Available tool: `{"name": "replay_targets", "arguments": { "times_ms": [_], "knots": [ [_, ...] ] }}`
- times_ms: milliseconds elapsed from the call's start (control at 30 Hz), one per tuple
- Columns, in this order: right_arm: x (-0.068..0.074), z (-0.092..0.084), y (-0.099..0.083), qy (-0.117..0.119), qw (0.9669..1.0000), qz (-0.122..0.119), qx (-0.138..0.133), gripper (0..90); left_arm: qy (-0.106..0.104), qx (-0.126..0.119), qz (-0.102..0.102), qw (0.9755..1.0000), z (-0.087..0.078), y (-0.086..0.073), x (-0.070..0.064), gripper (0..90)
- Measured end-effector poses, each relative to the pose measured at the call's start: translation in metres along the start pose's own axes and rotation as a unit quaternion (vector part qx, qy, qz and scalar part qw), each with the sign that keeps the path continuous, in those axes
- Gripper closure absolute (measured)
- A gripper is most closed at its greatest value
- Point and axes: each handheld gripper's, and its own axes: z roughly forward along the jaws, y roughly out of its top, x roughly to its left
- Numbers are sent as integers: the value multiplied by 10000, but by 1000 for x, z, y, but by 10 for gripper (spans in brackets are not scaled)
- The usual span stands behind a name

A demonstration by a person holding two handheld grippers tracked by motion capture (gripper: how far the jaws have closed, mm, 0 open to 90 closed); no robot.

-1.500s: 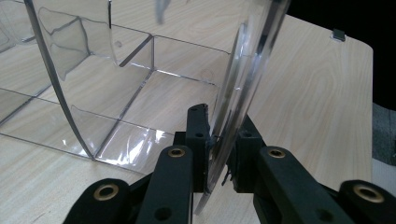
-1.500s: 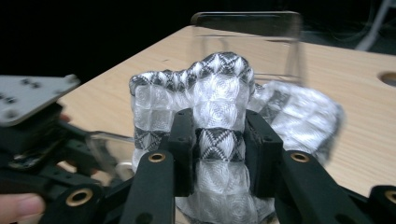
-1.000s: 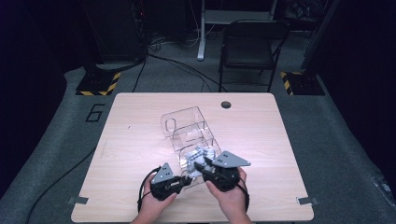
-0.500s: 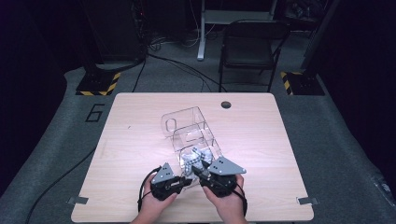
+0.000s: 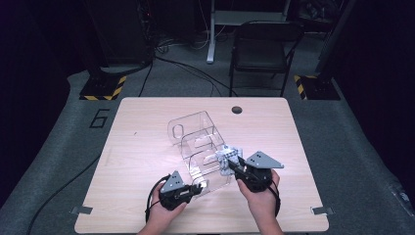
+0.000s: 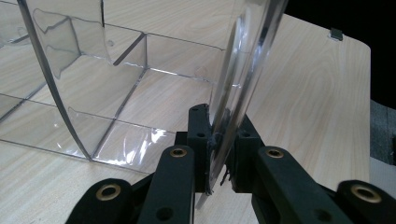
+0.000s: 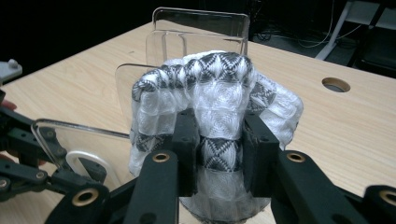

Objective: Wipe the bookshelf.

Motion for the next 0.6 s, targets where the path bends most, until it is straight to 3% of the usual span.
{"name": "replay_targets", "arguments": {
  "times_ms": [100,133,267,367,600],
  "knots": [
    [0,1,-3,80,9996,275,-83,723,-38,23,-1,10000,-1,-1,2,816],
    [3,2,-4,203,9989,382,-155,728,-44,17,1,10000,-1,-1,2,815],
    [18,2,-6,615,9971,434,-119,733,-77,6,-65,9999,-2,-1,3,813],
    [15,0,-6,576,9972,453,-119,734,1,15,34,10000,-3,-1,3,814],
    [-6,-22,1,149,9979,560,-280,733,-54,20,13,10000,-3,-1,4,814]
  ]
}}
